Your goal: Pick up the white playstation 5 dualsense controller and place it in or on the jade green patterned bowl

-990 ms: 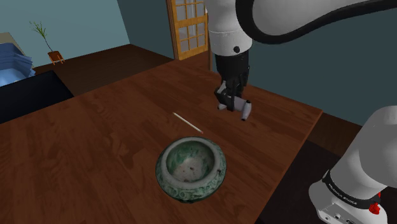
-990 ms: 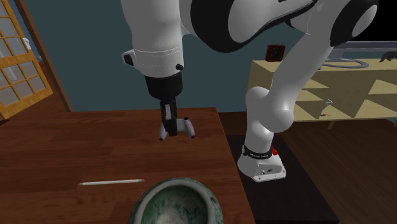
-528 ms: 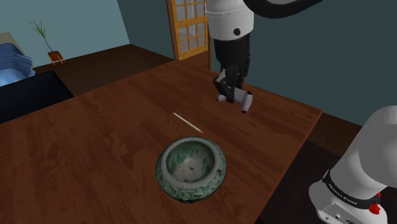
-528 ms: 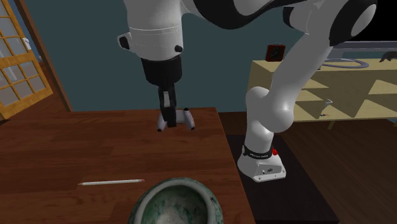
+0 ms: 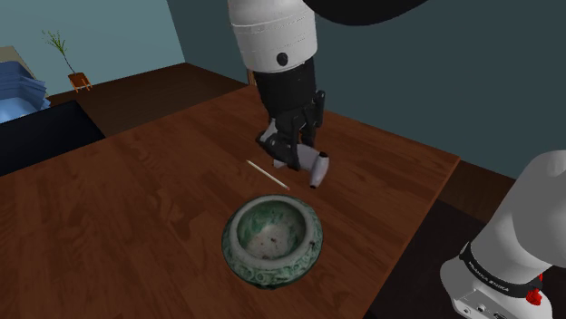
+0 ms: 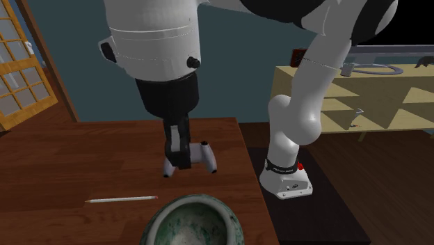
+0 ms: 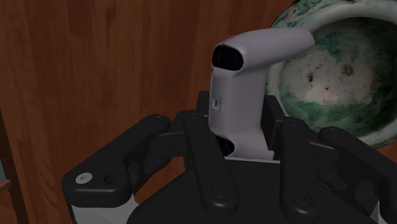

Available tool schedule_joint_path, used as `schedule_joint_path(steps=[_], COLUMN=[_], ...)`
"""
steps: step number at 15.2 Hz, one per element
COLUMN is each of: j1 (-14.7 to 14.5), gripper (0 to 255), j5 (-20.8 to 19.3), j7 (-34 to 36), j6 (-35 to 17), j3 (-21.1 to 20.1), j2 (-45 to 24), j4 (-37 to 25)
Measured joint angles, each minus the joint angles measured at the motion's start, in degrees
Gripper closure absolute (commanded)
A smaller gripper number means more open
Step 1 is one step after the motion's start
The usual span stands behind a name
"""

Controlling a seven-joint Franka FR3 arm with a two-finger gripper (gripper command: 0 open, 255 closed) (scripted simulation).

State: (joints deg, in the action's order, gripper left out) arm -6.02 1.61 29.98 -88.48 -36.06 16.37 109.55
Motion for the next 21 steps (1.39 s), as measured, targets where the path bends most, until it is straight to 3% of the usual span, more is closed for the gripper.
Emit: schedule_joint_path(steps=[7,21], j1=[-1.98,-2.22], gripper=[255,255], j5=[-4.83,-5.06], j7=[11.70,13.05], j6=[1.42,-8.39], j3=[-8.10,-8.46], j2=[-12.06,-12.59], j4=[-10.30,-0.80])
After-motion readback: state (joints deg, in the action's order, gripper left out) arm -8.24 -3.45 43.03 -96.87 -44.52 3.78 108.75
